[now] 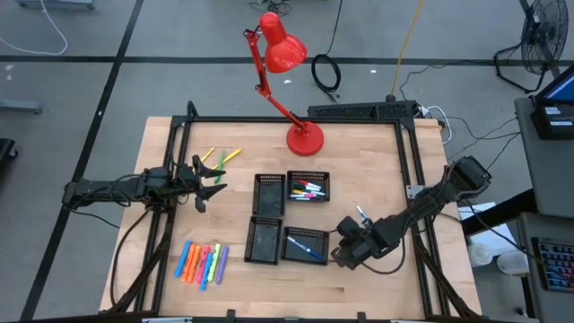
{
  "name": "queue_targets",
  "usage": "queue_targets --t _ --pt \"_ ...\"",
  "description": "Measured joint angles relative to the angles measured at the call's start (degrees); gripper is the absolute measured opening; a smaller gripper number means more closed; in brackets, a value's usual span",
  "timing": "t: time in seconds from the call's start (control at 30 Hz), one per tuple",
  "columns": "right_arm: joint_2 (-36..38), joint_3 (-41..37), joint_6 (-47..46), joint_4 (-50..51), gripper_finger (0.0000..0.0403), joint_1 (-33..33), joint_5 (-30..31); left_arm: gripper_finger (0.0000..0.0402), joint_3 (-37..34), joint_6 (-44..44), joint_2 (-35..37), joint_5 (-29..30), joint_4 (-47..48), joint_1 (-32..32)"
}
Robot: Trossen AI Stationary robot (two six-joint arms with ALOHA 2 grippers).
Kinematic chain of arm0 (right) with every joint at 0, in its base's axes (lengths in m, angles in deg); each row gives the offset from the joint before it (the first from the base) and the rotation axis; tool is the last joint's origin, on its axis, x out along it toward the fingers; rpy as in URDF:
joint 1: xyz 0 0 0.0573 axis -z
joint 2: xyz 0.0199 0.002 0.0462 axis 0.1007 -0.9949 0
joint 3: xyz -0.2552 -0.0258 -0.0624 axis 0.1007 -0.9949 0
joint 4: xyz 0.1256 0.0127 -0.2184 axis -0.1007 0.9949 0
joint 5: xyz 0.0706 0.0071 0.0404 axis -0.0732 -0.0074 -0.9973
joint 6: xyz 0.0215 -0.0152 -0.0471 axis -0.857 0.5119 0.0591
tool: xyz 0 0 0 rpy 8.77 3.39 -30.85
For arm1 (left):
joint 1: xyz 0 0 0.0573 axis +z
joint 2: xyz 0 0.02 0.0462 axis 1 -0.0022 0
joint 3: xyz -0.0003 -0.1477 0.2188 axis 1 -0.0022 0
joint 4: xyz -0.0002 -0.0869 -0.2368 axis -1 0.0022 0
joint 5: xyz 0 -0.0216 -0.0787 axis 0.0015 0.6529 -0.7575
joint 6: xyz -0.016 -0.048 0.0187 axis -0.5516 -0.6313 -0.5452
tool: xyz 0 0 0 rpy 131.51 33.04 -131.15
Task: Pick & Place Markers
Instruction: Put the green marker pen into the bottom right black bin
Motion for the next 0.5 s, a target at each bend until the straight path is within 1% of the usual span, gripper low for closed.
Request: queue_targets --t 0.23,0.4,0.5 --pt "2.65 -0.01 -0.03 2.44 0.0051 0.28 2.22 0.0209 0.0 0.0 0.0 0.0 0.08 0.0" --pt "2.65 -0.01 -0.05 6.11 0.0045 0.26 2.15 0.0209 0.0 0.0 0.0 0.02 0.05 -0.02" --pt "2.65 -0.01 -1.95 8.87 0.0045 0.19 2.03 0.0209 0.0 0.0 0.0 0.02 0.04 0.0"
